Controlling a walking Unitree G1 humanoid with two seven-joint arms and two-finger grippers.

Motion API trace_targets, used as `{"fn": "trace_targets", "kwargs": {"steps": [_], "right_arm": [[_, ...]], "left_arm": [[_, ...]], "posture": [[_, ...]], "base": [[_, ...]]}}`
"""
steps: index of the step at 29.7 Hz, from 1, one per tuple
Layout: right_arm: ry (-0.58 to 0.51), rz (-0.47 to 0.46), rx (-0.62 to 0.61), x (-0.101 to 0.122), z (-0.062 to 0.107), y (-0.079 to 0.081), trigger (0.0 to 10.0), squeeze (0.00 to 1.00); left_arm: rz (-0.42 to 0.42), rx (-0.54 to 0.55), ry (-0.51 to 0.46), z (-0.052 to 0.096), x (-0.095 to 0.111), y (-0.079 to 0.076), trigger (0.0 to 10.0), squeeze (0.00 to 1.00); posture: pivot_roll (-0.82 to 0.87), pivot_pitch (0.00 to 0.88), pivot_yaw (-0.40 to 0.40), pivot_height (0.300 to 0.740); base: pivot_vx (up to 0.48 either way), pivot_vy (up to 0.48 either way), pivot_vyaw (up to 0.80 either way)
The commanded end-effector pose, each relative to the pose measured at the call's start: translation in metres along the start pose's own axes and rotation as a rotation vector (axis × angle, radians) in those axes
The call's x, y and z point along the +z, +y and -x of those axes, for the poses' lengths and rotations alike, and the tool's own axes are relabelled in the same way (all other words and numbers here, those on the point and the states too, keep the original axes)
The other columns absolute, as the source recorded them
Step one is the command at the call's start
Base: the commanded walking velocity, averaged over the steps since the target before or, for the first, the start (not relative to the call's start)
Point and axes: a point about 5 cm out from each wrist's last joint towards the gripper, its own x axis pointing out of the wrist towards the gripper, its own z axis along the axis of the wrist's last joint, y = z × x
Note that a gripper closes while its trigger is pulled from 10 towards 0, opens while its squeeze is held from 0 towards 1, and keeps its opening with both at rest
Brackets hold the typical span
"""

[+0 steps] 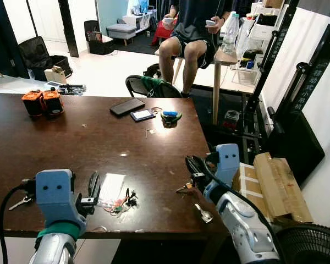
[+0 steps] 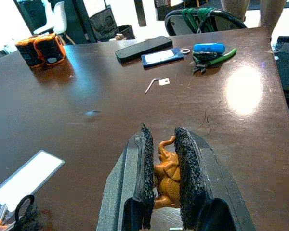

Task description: Hang keys on a hook

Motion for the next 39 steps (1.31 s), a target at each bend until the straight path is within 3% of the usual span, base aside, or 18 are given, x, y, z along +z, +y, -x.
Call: {"fn": "trace_targets", "kwargs": {"steps": [1, 11, 39], "right_arm": [[-0.016, -0.008, -0.011, 0.0001, 0.0033, -0.0008, 10.0, 0.00], [-0.036, -0.015, -0.020, 0.0036, 0.0032, -0.0015, 10.0, 0.00], [-0.039, -0.018, -0.026, 0.0021, 0.0048, -0.0021, 10.0, 0.00]], "left_arm": [[0.013, -0.003, -0.002, 0.0015, 0.0006, 0.0009, 10.0, 0.00], [0.022, -0.014, -0.009, 0.0009, 0.0026, 0.0000, 10.0, 0.00], [0.020, -0.049, -0.007, -0.0007, 0.0030, -0.0021, 10.0, 0.00]], "posture": [[-0.12, 0.020, 0.069, 0.740], [-0.12, 0.020, 0.069, 0.740], [-0.12, 0.000, 0.083, 0.740]], "base": [[0.000, 0.000, 0.00], [-0.153, 0.000, 0.00], [-0.353, 0.000, 0.00]]}}
